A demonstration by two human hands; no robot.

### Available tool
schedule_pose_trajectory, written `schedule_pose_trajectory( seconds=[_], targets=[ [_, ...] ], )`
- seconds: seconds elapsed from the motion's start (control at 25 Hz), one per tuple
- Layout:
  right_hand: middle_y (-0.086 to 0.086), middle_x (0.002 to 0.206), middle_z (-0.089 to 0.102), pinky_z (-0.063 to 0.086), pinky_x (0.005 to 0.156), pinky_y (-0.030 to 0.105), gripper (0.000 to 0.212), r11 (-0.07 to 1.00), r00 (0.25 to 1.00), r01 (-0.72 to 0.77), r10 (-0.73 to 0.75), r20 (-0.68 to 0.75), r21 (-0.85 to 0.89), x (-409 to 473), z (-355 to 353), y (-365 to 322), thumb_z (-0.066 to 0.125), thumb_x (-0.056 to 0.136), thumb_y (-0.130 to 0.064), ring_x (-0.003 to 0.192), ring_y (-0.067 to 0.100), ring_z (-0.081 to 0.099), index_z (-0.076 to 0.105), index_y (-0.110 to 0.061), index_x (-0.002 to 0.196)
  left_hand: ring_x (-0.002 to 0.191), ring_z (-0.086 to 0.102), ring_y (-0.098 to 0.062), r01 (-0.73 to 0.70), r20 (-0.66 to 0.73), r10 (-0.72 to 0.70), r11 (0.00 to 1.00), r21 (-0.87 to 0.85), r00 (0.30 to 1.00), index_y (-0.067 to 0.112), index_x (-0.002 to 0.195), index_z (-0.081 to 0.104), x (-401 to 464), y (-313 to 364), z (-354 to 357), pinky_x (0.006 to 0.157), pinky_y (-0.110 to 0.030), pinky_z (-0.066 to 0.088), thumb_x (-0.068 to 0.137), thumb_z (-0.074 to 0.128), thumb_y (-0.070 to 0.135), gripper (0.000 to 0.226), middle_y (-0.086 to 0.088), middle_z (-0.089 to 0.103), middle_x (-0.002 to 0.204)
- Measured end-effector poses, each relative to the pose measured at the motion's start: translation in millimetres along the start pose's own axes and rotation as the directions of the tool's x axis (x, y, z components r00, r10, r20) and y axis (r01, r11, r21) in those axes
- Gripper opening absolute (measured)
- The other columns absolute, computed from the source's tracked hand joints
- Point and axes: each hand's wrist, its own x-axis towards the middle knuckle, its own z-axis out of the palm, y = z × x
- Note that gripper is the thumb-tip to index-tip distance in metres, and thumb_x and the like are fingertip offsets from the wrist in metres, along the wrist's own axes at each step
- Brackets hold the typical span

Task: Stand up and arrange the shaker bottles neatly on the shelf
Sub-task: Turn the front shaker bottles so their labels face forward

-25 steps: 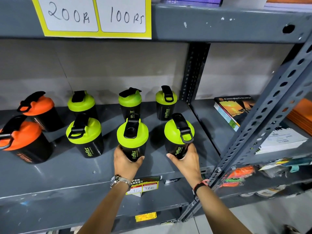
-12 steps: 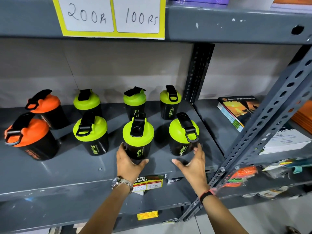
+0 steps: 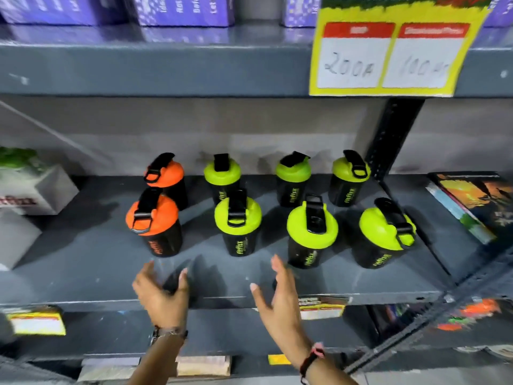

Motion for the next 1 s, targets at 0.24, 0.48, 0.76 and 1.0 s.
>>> schedule_pose_trajectory(
  seconds=[0.24,0.48,0.76,1.0],
  targets=[
    [0.018,0.154,0.007,0.008,0.113,0.026,0.110,0.972,0.975,-0.215,0.220,-0.043,0.099,60.9,56.7,-28.2,0.079,0.069,-0.023,0.143,0.025,0.007,-0.001,-0.002,0.143,0.129,0.031,-0.038,0.088,0.195,-0.106,0.991,0.096,0.975,-0.006,0.131,0.025,80.7,-5.6,-11.6,0.109,-0.048,0.025,0.051,0.088,0.008,0.102,-0.030,0.034,0.137],
    [0.016,0.124,0.050,0.028,0.089,0.007,0.083,0.962,0.934,-0.247,0.269,-0.234,0.121,75.9,73.5,-21.0,0.085,0.058,-0.014,0.118,0.028,0.047,0.039,-0.002,0.126,0.108,0.054,-0.032,0.103,0.232,-0.085,0.993,-0.065,0.969,0.008,0.115,0.040,88.6,-16.2,3.9,0.091,-0.035,0.039,0.058,0.081,0.001,0.071,-0.020,0.055,0.119],
    [0.010,0.108,0.057,0.048,0.090,0.034,0.061,0.977,0.954,-0.201,0.211,-0.215,0.070,55.5,84.3,-33.1,0.082,0.061,-0.020,0.103,0.026,0.056,0.048,-0.007,0.111,0.105,0.055,-0.034,0.106,0.232,-0.099,0.994,-0.015,0.968,0.009,0.113,0.041,89.2,-24.2,-13.9,0.087,-0.038,0.042,0.059,0.082,0.008,0.068,-0.019,0.057,0.116],
    [0.013,0.110,0.056,0.048,0.091,0.037,0.063,0.978,0.948,-0.204,0.210,-0.238,0.050,45.9,89.6,-39.0,0.081,0.063,-0.020,0.107,0.028,0.055,0.047,-0.005,0.114,0.104,0.055,-0.035,0.069,0.244,-0.064,0.998,-0.011,0.968,0.006,0.112,0.042,84.9,-24.0,-27.6,0.086,-0.037,0.041,0.059,0.082,0.006,0.066,-0.020,0.058,0.114]
  ],
)
